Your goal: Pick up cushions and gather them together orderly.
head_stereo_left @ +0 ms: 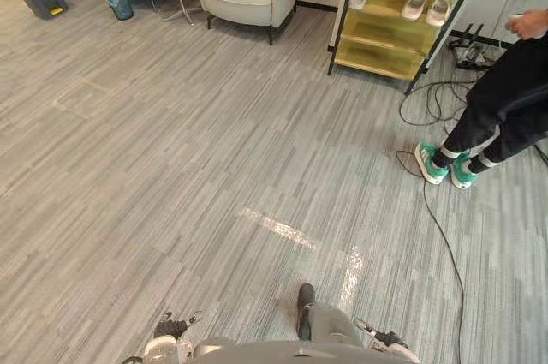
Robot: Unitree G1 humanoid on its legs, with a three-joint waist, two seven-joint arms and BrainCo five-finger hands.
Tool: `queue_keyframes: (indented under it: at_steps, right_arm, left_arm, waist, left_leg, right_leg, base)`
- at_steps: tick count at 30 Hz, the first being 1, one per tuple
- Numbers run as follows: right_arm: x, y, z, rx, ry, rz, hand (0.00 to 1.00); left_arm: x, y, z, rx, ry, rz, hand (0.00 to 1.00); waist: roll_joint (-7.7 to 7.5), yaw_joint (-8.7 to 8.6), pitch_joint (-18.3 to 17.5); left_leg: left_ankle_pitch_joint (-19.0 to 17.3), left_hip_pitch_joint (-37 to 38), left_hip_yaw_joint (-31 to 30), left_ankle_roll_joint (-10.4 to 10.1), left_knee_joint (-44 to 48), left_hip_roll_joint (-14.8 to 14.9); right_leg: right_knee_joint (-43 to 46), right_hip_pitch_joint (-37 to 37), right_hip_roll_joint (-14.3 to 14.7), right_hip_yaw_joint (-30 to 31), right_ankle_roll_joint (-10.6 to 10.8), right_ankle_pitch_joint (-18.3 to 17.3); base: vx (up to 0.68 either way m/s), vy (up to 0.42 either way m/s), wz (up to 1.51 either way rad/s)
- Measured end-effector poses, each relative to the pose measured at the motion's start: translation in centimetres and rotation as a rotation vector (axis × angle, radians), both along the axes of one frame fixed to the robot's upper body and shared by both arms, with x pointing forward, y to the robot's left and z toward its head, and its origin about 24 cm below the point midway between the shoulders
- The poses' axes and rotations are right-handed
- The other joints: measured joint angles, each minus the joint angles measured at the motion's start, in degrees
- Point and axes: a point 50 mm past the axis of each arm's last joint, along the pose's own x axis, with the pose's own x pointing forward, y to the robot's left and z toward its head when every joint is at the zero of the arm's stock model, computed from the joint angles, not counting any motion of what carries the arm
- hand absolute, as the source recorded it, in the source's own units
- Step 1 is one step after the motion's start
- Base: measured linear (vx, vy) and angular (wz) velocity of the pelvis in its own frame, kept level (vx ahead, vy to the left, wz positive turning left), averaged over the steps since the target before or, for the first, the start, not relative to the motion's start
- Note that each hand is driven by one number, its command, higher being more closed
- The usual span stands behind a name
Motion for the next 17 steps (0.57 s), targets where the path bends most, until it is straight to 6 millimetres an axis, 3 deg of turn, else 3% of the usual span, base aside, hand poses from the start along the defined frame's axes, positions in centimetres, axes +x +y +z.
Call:
queue_keyframes:
  at_steps: [2,4,5,6,8,9,10,11,12,13,14,17]
  right_arm:
    - [-0.7,0.0,-0.1,0.000,0.015,-0.005,0.00]
    - [-1.0,0.1,-0.1,0.003,0.018,-0.013,0.00]
    - [-1.1,0.0,-0.1,0.003,0.017,-0.016,0.00]
    - [-1.0,0.1,-0.1,0.003,0.016,-0.017,0.00]
    - [-1.2,0.1,-0.2,0.007,0.020,-0.023,0.00]
    - [-1.2,0.1,-0.2,0.008,0.021,-0.024,0.00]
    - [-1.2,0.1,-0.2,0.010,0.018,-0.035,0.00]
    - [-1.3,-0.2,-0.1,0.006,0.017,-0.047,0.00]
    - [-1.5,-0.2,-0.1,0.008,0.024,-0.056,0.00]
    - [-1.6,0.2,-0.3,0.020,0.025,-0.056,0.00]
    - [-2.1,0.7,-0.5,0.035,0.041,-0.066,0.00]
    - [-2.1,1.1,-0.6,0.049,0.043,-0.073,0.00]
  left_arm:
    - [0.3,0.0,0.1,-0.003,-0.014,0.000,0.00]
    - [0.7,0.1,0.4,0.001,-0.037,-0.005,0.00]
    - [0.6,0.0,0.3,0.001,-0.035,-0.004,0.00]
    - [0.7,0.2,0.4,0.005,-0.038,-0.006,0.00]
    - [0.7,0.3,0.4,0.008,-0.037,-0.011,0.00]
    - [0.7,0.3,0.4,0.008,-0.037,-0.011,0.00]
    - [0.5,0.3,0.3,0.009,-0.031,-0.013,0.00]
    - [0.4,0.1,0.3,0.006,-0.028,-0.018,0.00]
    - [0.1,0.3,0.2,0.014,-0.013,-0.031,0.00]
    - [0.0,0.7,0.3,0.029,-0.010,-0.039,0.00]
    - [0.2,1.0,0.4,0.038,-0.015,-0.041,0.00]
    - [0.1,1.4,0.4,0.048,-0.009,-0.042,0.00]
  waist:
    - [0.28,0.48,-0.2]
    - [0.26,0.86,-0.1]
    - [0.33,1.11,-0.2]
    - [0.34,1.24,-0.2]
    - [0.05,1.32,-0.1]
    - [0.00,1.38,0.0]
    - [0.07,1.45,-0.2]
    - [0.66,1.35,-0.5]
    - [0.02,1.84,-1.1]
    - [-0.19,1.67,-1.6]
    - [-1.80,1.49,-2.0]
    - [-2.81,1.88,-2.4]
  left_leg:
    - [2.5,-5.0,-0.5,-2.8,12.2,2.0]
    - [8.5,-9.5,-0.1,-2.6,23.5,4.0]
    - [9.0,-10.7,0.5,-2.1,26.2,4.8]
    - [5.3,-13.2,2.2,-1.5,28.6,5.4]
    - [0.5,-15.5,5.3,-0.7,23.6,4.9]
    - [-0.1,-15.5,5.5,-0.5,21.2,4.6]
    - [-0.3,-15.1,4.2,-1.1,8.1,2.4]
    - [2.0,-14.5,2.4,-1.8,0.9,1.5]
    - [4.2,-13.2,2.2,-0.7,-3.0,-0.2]
    - [4.2,-12.7,2.2,-0.5,-5.0,-1.8]
    - [4.8,-12.1,2.8,0.8,-5.3,-3.0]
    - [4.5,-11.2,4.1,1.3,-6.2,-5.0]
  right_leg:
    - [-2.0,3.3,0.9,-1.0,-0.4,-0.6]
    - [-3.3,6.6,1.7,-1.6,-1.1,-1.4]
    - [-3.8,7.4,1.8,-1.5,-1.2,-1.6]
    - [-5.2,8.9,1.8,-1.4,-1.5,-1.5]
    - [-7.1,11.1,0.6,-1.0,-1.1,-1.0]
    - [-7.2,11.5,0.2,-0.9,-0.8,-1.0]
    - [-7.2,12.1,-1.0,0.3,1.1,-1.3]
    - [-7.2,11.9,-1.0,0.8,2.0,-1.5]
    - [-7.7,11.8,-1.6,2.8,3.8,-1.4]
    - [-8.9,12.0,-2.2,4.4,4.2,-0.8]
    - [-9.7,12.2,-3.2,5.3,4.5,-0.2]
    - [-10.5,12.3,-4.8,7.2,4.4,-0.2]
  base:
    - [0.25,-0.139,0.28]
    - [0.22,-0.071,0.15]
    - [0.22,-0.009,0.05]
    - [0.20,0.014,0.00]
    - [0.18,0.083,-0.02]
    - [0.20,0.196,-0.19]
    - [0.11,0.179,-0.24]
    - [0.15,0.273,-0.42]
    - [0.14,0.207,-0.24]
    - [0.21,0.235,-0.16]
    - [0.19,0.183,0.02]
    - [0.13,0.153,-0.13]
